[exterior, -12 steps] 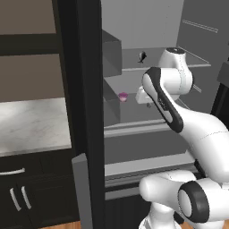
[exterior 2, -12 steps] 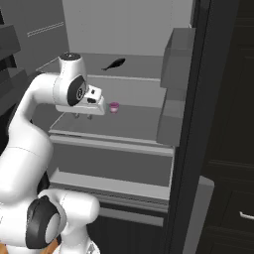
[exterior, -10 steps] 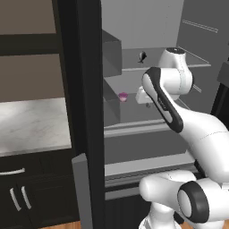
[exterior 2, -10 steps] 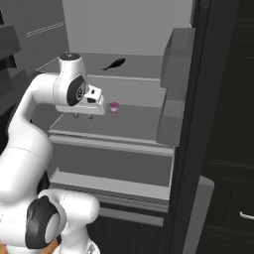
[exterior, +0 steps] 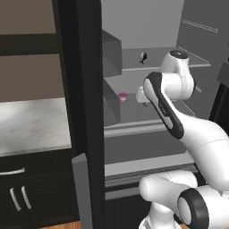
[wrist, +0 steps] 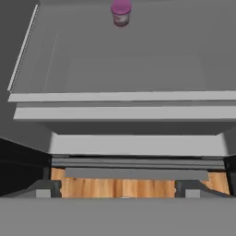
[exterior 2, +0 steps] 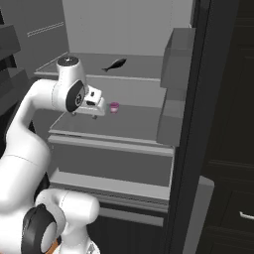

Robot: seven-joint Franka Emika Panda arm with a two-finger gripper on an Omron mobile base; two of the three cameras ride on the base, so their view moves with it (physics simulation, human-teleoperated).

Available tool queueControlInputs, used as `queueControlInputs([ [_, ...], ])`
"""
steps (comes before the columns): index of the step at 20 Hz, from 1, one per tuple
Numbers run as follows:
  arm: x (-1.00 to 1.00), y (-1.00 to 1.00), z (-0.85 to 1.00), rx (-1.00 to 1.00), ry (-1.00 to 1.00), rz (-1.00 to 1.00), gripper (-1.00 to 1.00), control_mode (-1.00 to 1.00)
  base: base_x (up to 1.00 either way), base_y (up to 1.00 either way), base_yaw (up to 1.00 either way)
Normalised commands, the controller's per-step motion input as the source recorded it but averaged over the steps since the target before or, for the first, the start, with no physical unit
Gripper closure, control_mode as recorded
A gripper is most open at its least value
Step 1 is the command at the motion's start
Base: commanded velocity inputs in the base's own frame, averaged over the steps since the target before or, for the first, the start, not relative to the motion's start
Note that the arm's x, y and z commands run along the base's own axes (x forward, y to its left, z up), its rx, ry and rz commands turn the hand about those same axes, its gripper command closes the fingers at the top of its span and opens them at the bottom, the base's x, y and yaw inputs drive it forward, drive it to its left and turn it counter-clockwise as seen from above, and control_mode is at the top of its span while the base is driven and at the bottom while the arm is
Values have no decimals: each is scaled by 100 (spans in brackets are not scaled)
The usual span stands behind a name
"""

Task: Take the fish out of the fridge, briefly rinse it in the sink, and place it on the tray next to the sink.

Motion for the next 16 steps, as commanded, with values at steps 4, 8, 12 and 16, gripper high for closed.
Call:
queueControlInputs([
  [4,7,-3,42,3,-16,-9,-100,-100,0,0,0],
  [8,2,-1,97,1,-23,-7,-100,-100,0,0,0],
  [12,4,0,100,0,-29,-6,-100,-100,0,0,0],
  [16,4,0,100,0,-29,-5,-100,-100,0,0,0],
])
